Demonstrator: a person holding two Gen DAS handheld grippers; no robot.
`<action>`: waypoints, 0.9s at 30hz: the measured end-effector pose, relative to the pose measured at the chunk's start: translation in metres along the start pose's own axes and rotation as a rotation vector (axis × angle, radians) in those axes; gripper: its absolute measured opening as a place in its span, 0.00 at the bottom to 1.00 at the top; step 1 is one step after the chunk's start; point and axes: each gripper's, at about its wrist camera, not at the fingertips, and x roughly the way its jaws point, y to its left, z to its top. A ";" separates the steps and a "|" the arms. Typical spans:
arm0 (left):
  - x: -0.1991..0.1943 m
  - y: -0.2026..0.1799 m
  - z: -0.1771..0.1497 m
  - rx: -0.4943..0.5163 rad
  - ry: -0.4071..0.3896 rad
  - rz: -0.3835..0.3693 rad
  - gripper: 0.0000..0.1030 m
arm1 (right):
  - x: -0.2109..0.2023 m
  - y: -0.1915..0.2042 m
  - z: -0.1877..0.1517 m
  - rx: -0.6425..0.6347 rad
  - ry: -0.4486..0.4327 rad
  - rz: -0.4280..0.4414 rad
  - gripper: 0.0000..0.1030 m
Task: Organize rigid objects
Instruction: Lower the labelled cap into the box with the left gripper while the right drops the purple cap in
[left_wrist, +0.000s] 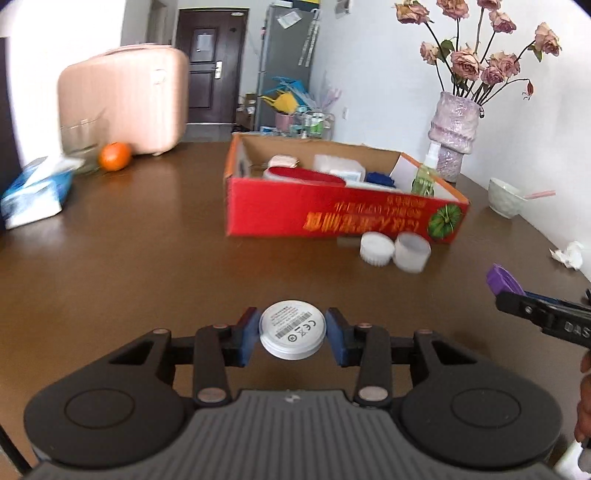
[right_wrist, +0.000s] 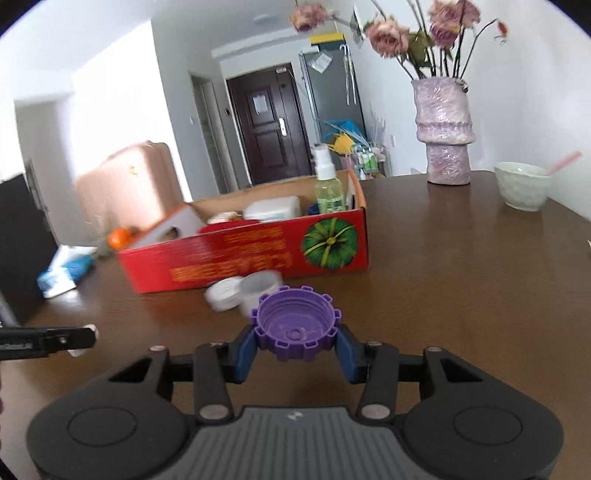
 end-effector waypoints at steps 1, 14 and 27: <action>-0.012 0.001 -0.008 -0.005 0.004 0.002 0.39 | -0.013 0.005 -0.007 -0.009 0.006 0.014 0.44; -0.119 -0.010 -0.039 0.014 -0.130 -0.013 0.39 | -0.116 0.056 -0.023 -0.100 -0.090 0.067 0.44; -0.103 -0.011 -0.022 0.007 -0.120 -0.051 0.39 | -0.105 0.059 -0.013 -0.121 -0.083 0.058 0.44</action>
